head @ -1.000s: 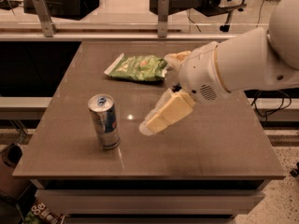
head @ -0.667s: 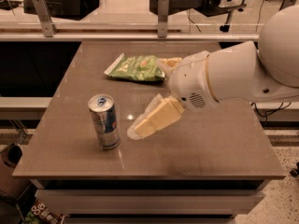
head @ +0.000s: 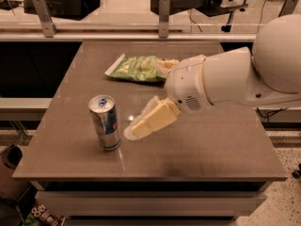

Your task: Knock redbull can over

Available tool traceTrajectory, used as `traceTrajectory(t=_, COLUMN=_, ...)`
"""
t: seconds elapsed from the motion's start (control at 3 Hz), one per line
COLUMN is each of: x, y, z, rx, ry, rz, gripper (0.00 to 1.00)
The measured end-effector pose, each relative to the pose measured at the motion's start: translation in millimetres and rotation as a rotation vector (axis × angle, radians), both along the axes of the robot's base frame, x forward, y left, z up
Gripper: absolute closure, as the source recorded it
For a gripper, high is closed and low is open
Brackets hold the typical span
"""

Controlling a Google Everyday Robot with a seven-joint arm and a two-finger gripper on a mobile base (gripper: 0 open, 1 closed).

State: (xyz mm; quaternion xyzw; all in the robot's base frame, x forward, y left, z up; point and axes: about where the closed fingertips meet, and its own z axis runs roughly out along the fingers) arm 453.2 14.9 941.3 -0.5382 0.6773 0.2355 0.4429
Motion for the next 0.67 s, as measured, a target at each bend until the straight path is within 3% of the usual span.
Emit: traceTrajectory(t=0.67, x=5, y=25, z=-29, rx=0.127, ry=-0.012, rz=0.01, gripper=0.0)
